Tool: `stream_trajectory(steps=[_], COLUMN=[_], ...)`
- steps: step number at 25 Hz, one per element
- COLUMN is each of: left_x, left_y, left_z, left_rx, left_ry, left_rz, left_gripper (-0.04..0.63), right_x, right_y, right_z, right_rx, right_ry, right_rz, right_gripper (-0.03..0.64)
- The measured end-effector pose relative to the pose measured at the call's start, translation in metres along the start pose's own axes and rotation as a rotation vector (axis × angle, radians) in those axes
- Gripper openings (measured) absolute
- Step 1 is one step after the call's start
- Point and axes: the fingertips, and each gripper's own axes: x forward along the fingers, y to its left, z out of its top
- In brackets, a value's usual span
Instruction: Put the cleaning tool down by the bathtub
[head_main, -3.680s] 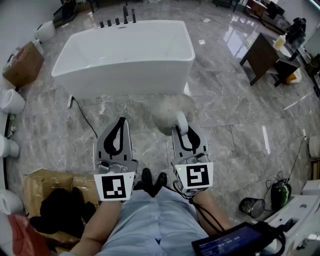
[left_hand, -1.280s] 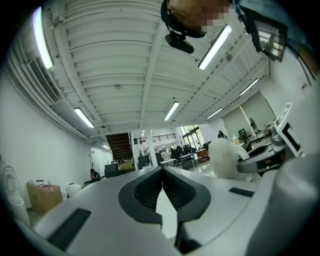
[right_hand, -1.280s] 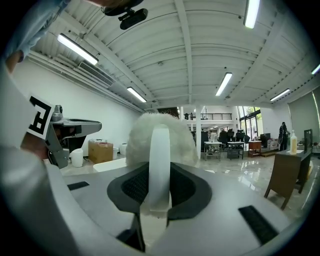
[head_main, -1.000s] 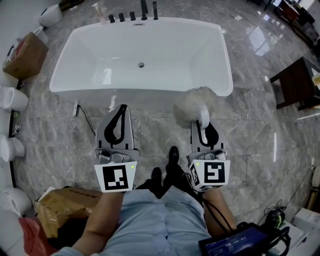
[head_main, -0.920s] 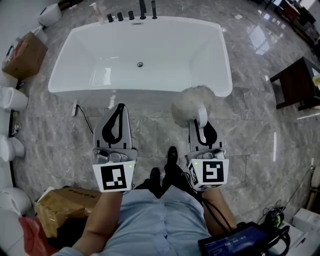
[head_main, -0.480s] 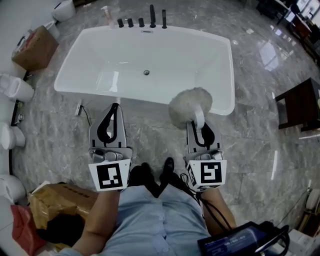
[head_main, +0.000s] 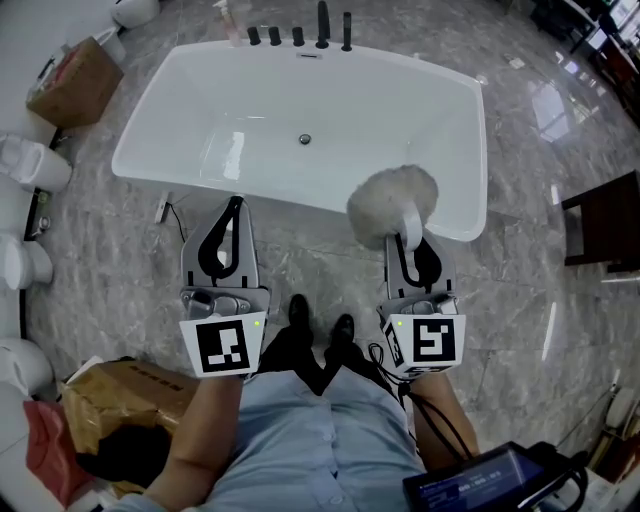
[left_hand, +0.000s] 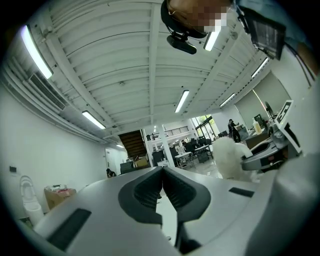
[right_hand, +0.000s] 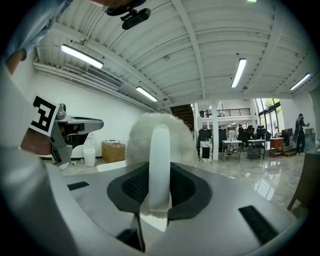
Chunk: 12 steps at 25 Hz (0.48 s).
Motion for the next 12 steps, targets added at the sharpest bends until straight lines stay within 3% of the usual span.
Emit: stream_trajectory(steps=[12], left_x=[0.025], left_y=[0.027], left_z=[-0.086], left_rx=[-0.068], left_ry=[0.115], left_rz=[-0.014], left_gripper=[0.017], right_x=[0.058], right_y=[0.04], right_z=[-0.065], right_rx=[-0.022], right_ry=[0.151], right_rz=[0.122], right_gripper=[0.097])
